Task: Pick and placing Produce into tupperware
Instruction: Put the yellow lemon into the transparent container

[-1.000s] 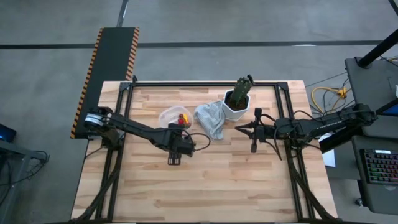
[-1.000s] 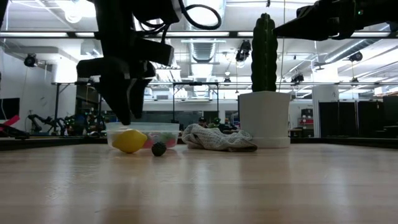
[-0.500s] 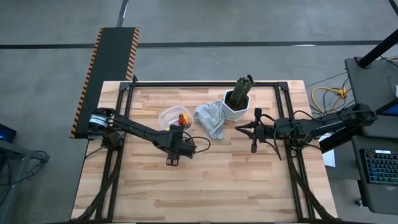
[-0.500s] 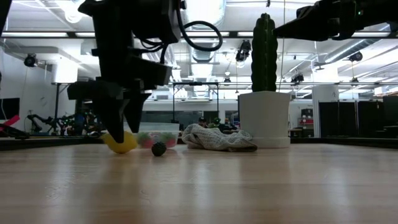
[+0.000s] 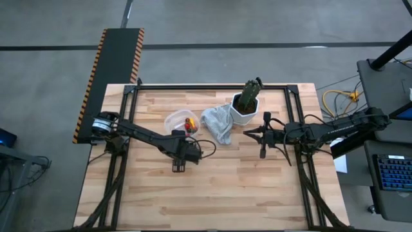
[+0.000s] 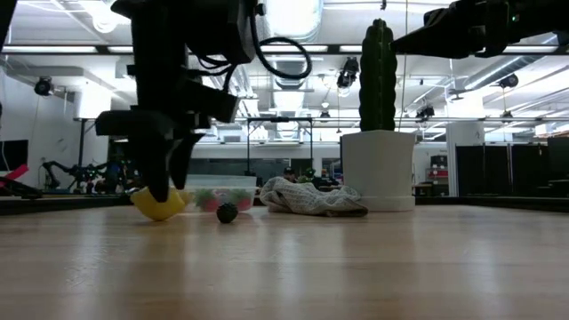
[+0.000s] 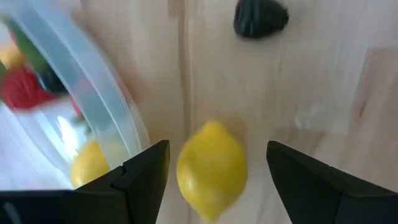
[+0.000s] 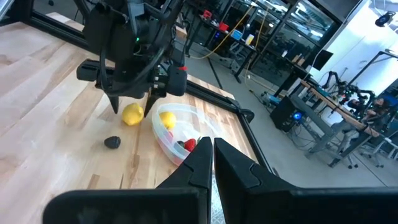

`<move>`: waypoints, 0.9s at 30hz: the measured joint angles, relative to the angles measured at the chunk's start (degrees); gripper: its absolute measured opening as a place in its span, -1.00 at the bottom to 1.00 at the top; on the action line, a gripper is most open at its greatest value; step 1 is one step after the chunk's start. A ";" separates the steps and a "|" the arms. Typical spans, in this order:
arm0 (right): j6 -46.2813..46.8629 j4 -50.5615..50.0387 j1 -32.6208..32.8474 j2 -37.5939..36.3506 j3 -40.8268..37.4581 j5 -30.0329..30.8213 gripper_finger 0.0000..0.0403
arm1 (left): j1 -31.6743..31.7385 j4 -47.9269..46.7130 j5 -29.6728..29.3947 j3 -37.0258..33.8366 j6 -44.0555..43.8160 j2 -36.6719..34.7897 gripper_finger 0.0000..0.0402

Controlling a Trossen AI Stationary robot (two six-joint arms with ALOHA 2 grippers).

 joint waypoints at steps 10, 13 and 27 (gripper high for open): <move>0.00 -0.37 0.02 -0.02 0.00 0.00 -0.96 | -1.43 -3.06 1.45 0.03 -1.38 -0.46 0.26; 0.00 -0.37 0.00 -0.01 0.00 0.00 -0.96 | -1.39 -2.66 1.50 -0.75 -1.44 -0.46 0.26; 0.00 -1.18 0.02 -0.02 0.00 0.02 -0.96 | -1.40 1.77 6.62 -6.04 -2.99 -0.44 0.26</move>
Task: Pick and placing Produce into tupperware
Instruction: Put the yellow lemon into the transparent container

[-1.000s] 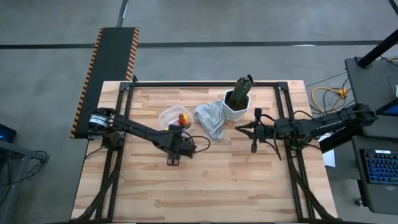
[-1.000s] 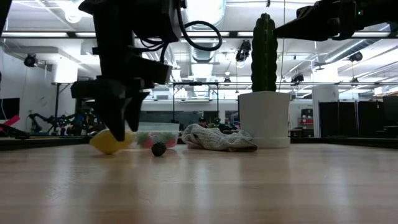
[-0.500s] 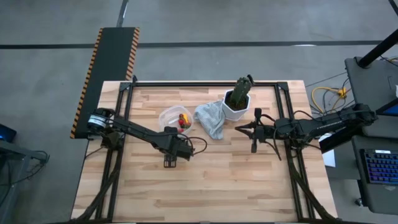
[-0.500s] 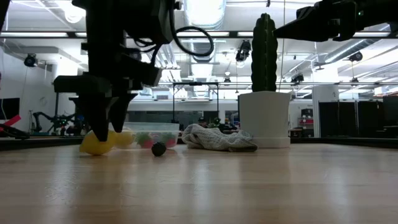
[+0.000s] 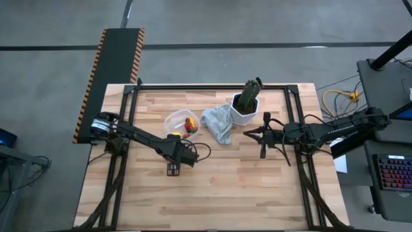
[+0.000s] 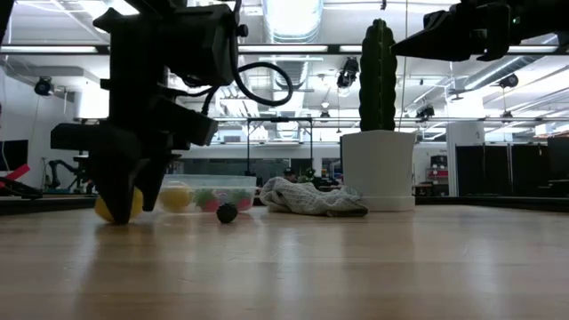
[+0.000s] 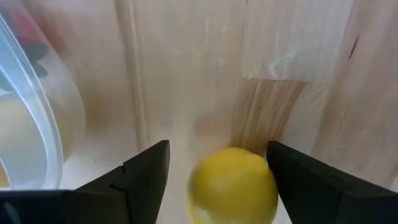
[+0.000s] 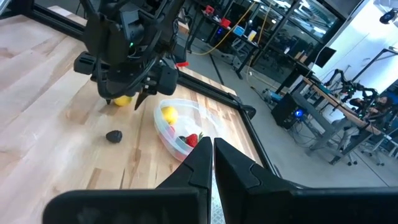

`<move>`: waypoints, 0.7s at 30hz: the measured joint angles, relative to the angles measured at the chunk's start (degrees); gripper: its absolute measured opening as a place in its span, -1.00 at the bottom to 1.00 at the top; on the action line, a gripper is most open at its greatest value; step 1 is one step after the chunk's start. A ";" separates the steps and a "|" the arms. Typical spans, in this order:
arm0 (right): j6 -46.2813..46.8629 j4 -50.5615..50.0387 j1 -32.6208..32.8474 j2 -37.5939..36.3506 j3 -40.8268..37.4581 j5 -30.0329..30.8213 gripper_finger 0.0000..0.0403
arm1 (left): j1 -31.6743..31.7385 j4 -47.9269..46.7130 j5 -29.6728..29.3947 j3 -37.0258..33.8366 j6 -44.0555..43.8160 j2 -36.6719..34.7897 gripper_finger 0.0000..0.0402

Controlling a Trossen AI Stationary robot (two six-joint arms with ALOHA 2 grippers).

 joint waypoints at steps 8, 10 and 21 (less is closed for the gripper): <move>0.00 0.00 0.00 0.00 0.00 0.00 -0.96 | -0.02 -0.59 -0.23 0.58 0.20 -0.43 0.26; 0.00 0.01 -0.01 0.02 0.00 0.00 -0.96 | -0.02 -1.65 0.04 0.71 0.36 -0.44 0.26; 0.00 0.02 -0.02 0.02 0.00 0.00 -0.96 | -0.02 -4.36 0.22 0.75 1.55 -0.44 0.26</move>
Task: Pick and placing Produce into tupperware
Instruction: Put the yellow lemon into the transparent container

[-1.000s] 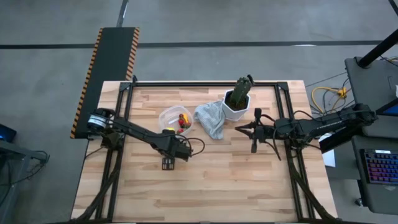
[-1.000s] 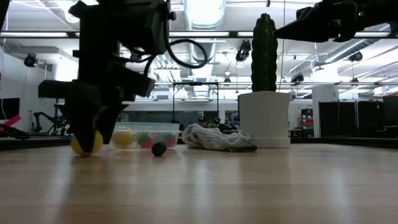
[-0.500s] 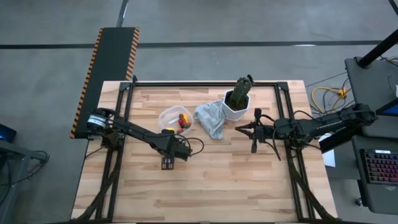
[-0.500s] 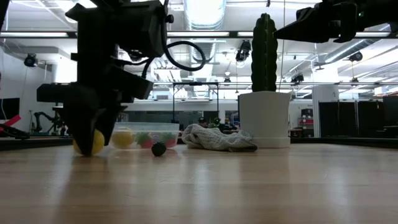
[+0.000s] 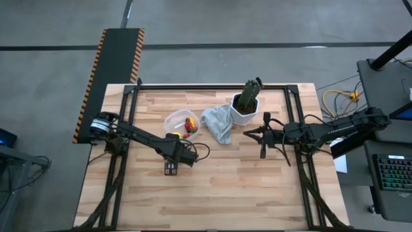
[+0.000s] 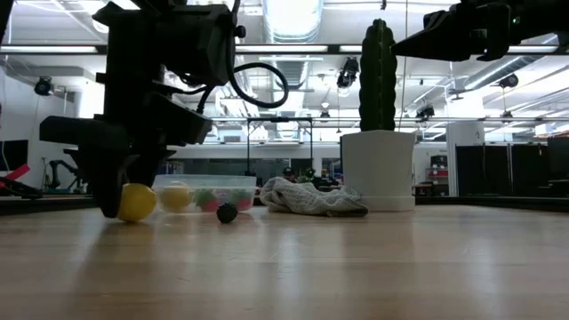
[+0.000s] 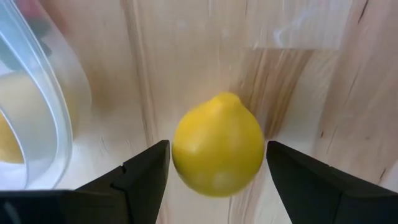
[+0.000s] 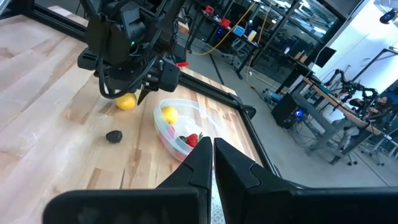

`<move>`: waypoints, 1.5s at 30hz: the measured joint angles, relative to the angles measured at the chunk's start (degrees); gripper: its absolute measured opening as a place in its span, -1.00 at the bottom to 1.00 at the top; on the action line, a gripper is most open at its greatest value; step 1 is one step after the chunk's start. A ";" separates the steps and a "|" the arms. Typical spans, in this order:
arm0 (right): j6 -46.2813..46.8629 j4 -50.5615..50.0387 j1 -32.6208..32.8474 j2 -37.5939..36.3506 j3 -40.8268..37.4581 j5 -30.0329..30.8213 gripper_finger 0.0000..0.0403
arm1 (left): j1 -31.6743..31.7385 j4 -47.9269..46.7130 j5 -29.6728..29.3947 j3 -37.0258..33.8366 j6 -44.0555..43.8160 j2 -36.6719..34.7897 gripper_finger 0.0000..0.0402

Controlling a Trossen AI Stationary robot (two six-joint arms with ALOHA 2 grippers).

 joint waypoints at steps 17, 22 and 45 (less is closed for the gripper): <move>0.02 -0.02 0.02 -0.02 0.00 -0.02 -0.96 | 0.02 3.37 -0.57 -0.75 0.08 0.00 0.05; 0.00 -0.02 0.02 -0.02 0.00 -0.02 -0.96 | 0.02 3.32 -0.57 -0.95 0.01 -0.07 -0.08; 0.00 -0.02 0.00 0.00 0.00 -0.02 -0.96 | 1.22 -5.79 -7.11 14.18 5.43 -0.09 -0.08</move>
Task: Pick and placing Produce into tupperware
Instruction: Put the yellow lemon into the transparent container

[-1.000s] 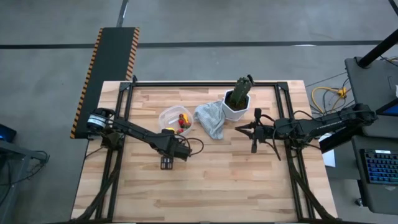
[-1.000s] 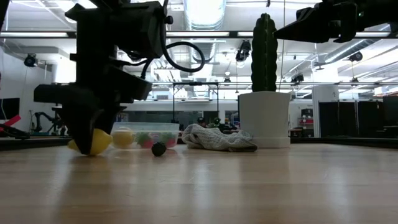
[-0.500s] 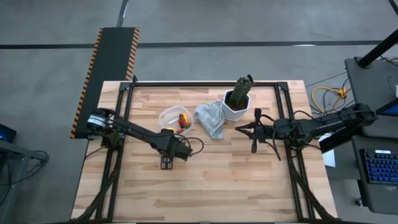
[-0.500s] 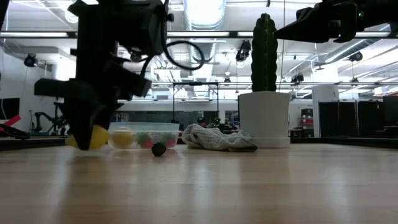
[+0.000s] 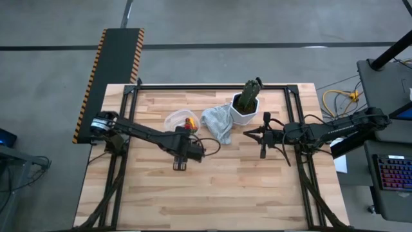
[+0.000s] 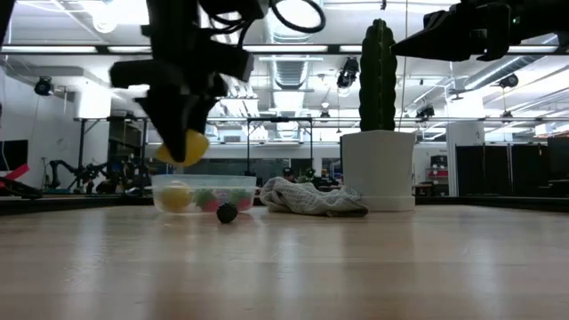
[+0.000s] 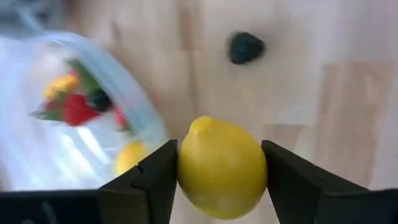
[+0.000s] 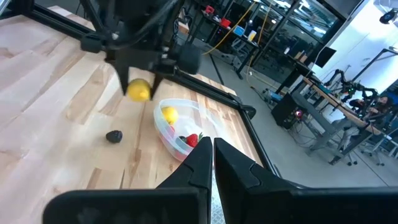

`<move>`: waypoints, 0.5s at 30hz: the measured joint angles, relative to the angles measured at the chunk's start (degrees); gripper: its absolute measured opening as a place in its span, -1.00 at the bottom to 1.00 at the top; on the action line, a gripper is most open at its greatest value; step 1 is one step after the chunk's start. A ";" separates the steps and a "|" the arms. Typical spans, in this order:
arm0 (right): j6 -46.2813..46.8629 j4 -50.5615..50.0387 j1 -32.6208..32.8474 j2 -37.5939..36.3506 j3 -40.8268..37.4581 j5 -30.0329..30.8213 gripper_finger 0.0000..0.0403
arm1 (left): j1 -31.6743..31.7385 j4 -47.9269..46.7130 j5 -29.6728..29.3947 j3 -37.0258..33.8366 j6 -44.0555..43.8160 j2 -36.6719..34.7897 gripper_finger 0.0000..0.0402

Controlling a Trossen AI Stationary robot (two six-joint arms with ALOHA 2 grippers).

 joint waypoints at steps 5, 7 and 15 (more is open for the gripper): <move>0.00 0.00 0.01 0.00 0.00 0.00 -0.96 | 3.86 -0.96 -2.76 1.44 5.36 -0.02 -0.08; 0.00 0.00 0.02 -0.01 0.00 0.00 -0.96 | 5.99 -0.90 -3.54 1.73 7.80 -0.02 -0.08; 0.00 0.00 0.00 -0.02 0.00 0.00 -0.96 | 15.20 -0.90 -3.45 2.28 15.50 -0.09 -0.08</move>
